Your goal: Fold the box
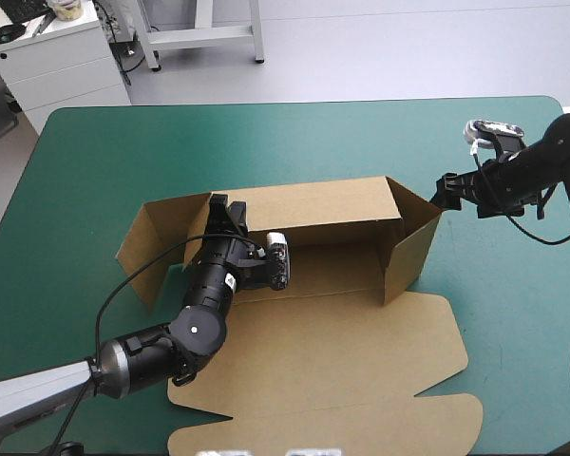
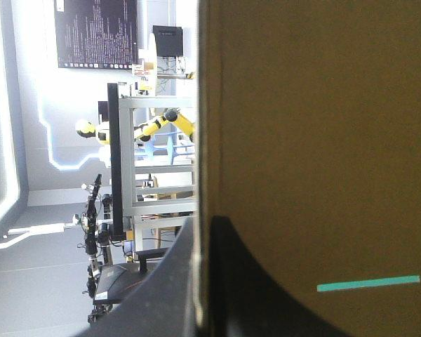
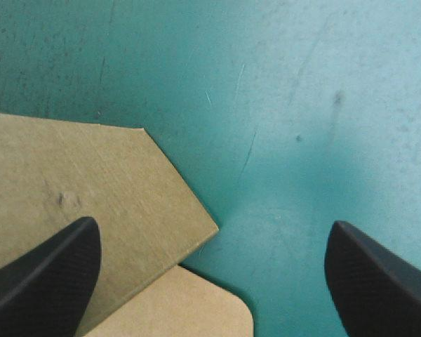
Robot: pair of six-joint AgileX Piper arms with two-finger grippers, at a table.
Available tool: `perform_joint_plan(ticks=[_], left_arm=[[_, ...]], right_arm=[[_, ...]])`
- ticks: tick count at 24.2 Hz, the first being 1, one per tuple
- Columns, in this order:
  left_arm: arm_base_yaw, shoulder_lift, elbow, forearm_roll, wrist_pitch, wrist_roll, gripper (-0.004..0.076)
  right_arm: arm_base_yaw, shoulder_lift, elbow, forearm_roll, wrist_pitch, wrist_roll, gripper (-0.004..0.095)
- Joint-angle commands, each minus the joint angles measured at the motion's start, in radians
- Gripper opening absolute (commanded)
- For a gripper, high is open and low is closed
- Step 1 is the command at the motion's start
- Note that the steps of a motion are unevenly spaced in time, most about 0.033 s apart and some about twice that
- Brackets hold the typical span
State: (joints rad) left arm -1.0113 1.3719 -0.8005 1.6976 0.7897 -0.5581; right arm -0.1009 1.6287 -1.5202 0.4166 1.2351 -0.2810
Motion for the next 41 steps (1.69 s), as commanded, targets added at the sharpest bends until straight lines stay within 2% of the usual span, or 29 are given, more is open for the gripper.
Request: perform_joint_plan(ticks=[1, 6, 10, 17, 19, 20, 23, 24, 27, 31, 34, 38, 41], left_arm=[[-0.007, -0.027, -0.033, 0.104, 0.029, -0.010, -0.0010], [-0.007, -0.027, -0.033, 0.104, 0.029, -0.010, -0.0010], [-0.007, -0.027, -0.033, 0.104, 0.027, -0.010, -0.0010], [-0.007, -0.027, -0.033, 0.104, 0.027, -0.010, -0.0010], [-0.007, -0.027, -0.033, 0.104, 0.027, -0.010, -0.0010], [-0.007, -0.027, -0.033, 0.104, 0.027, -0.010, -0.0010], [-0.007, -0.027, -0.033, 0.104, 0.027, -0.010, -0.0010], [-0.007, -0.027, -0.033, 0.104, 0.027, -0.007, -0.0010], [-0.007, -0.027, -0.033, 0.104, 0.030, -0.007, -0.0010], [-0.007, -0.027, -0.033, 0.104, 0.028, 0.007, -0.0010], [-0.007, -0.027, -0.033, 0.104, 0.028, 0.007, -0.0010], [-0.007, -0.027, -0.033, 0.104, 0.030, 0.009, -0.0010], [-0.007, -0.027, -0.033, 0.104, 0.030, 0.009, -0.0010]], right_arm=[[-0.006, -0.087, 0.046, 0.040, -0.020, -0.034, 0.0786], [-0.006, -0.157, 0.189, 0.097, -0.114, -0.121, 0.0786], [-0.006, -0.191, 0.283, 0.180, -0.168, -0.300, 0.0785], [-0.006, -0.193, 0.362, 0.294, -0.130, -0.480, 0.0786], [-0.006, -0.204, 0.405, 0.367, -0.149, -0.569, 0.0786], [-0.006, -0.220, 0.442, 0.442, -0.179, -0.644, 0.0785], [-0.006, -0.256, 0.524, 0.513, -0.252, -0.755, 0.0785], [-0.006, -0.276, 0.564, 0.524, -0.315, -0.804, 0.0786], [-0.006, -0.297, 0.599, 0.618, -0.347, -0.943, 0.0786], [-0.004, -0.297, 0.599, 0.647, -0.342, -0.983, 0.0786], [0.043, -0.297, 0.600, 0.644, -0.343, -0.983, 0.0786], [0.127, -0.302, 0.614, 0.613, -0.413, -0.938, 0.0772], [0.176, -0.333, 0.663, 0.608, -0.530, -0.915, 0.0762]])
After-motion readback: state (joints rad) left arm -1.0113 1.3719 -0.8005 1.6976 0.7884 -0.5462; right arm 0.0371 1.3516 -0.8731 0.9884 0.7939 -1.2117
